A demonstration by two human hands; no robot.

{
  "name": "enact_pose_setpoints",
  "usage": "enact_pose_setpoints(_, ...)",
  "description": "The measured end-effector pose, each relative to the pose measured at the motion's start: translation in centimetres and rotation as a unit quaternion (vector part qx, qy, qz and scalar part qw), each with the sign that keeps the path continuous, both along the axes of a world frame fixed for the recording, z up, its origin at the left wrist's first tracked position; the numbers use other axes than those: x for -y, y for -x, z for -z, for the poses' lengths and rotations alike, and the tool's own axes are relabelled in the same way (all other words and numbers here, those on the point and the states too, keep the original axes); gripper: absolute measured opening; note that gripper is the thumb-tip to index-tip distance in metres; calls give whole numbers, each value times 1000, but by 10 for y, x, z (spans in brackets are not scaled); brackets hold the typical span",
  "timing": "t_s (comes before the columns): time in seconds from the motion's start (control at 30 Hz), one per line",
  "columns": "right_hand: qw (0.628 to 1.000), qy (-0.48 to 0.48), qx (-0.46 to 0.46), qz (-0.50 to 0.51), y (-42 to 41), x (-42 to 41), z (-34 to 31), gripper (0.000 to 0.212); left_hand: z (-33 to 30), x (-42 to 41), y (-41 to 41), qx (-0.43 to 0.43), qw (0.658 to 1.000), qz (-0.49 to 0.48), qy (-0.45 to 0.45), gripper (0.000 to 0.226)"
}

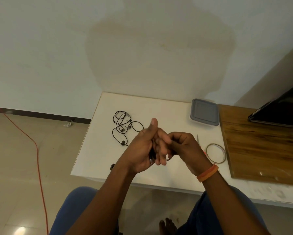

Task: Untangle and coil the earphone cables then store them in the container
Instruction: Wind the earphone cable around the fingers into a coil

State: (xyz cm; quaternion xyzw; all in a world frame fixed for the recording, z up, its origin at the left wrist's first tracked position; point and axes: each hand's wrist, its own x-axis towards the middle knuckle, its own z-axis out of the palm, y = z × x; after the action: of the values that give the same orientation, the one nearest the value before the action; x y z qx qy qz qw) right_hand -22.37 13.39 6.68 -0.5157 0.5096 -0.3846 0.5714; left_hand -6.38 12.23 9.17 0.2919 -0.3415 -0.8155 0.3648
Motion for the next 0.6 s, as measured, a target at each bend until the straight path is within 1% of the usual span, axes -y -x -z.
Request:
enact_pose_setpoints(0.07, 1000, -26, 10, -1, -4, -1, 1, 31, -4, 4, -2, -41, 997, -51, -38, 64)
enact_pose_setpoints(0.17, 996, -78, 26, 28, -8, -1, 0, 37, -2, 11, -11, -77, 988, -107, -86, 67)
enact_pose_setpoints(0.33, 978, -171, 101, 62, -8, 1, 1, 35, 2, 17, -18, -123, 973, -146, -129, 66)
enact_pose_setpoints(0.47, 949, -243, 169, 105, -2, 4, 8, 19, 1, 19, -22, -125, 972, -149, -135, 68)
enact_pose_setpoints(0.53, 944, -248, 179, 121, 1, 5, 11, 15, 1, 19, -23, -113, 972, -157, -136, 69)
enact_pose_setpoints(0.6, 947, -234, 186, 117, 3, 5, 11, 16, 1, 20, -23, -102, 971, -172, -130, 68)
